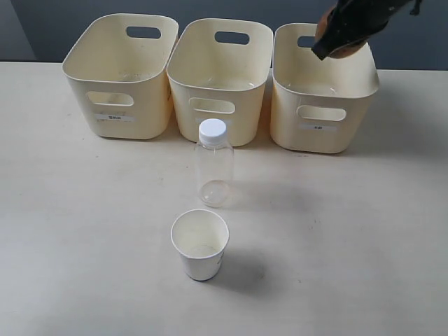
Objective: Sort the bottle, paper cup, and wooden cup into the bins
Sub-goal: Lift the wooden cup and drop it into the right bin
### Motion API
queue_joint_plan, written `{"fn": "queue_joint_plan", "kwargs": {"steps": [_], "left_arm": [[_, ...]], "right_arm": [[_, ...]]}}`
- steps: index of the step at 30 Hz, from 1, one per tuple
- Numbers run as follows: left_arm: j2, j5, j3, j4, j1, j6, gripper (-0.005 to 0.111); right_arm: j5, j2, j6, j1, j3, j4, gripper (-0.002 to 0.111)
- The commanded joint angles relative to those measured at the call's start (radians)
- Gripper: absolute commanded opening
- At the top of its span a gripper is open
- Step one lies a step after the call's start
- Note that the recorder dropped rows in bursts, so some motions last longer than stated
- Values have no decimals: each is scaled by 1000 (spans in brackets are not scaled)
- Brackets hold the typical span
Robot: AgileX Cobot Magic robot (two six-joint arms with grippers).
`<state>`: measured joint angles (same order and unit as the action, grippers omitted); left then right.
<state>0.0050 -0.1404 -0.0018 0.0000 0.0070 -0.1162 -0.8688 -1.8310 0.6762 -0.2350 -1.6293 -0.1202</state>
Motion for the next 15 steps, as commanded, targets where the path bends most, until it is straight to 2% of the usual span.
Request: {"fn": "queue_joint_plan", "kwargs": {"steps": [1, 4, 8, 15], "left_arm": [[-5, 5, 2, 0, 0, 1, 0], [-5, 5, 2, 0, 0, 1, 0], [-5, 5, 2, 0, 0, 1, 0], [-5, 5, 2, 0, 0, 1, 0]], "right_arm": [[-180, -180, 34, 25, -243, -8, -1], [-328, -307, 34, 33, -436, -21, -1], [-352, -457, 32, 37, -634, -49, -1], [-352, -598, 24, 37, -730, -36, -1]]}}
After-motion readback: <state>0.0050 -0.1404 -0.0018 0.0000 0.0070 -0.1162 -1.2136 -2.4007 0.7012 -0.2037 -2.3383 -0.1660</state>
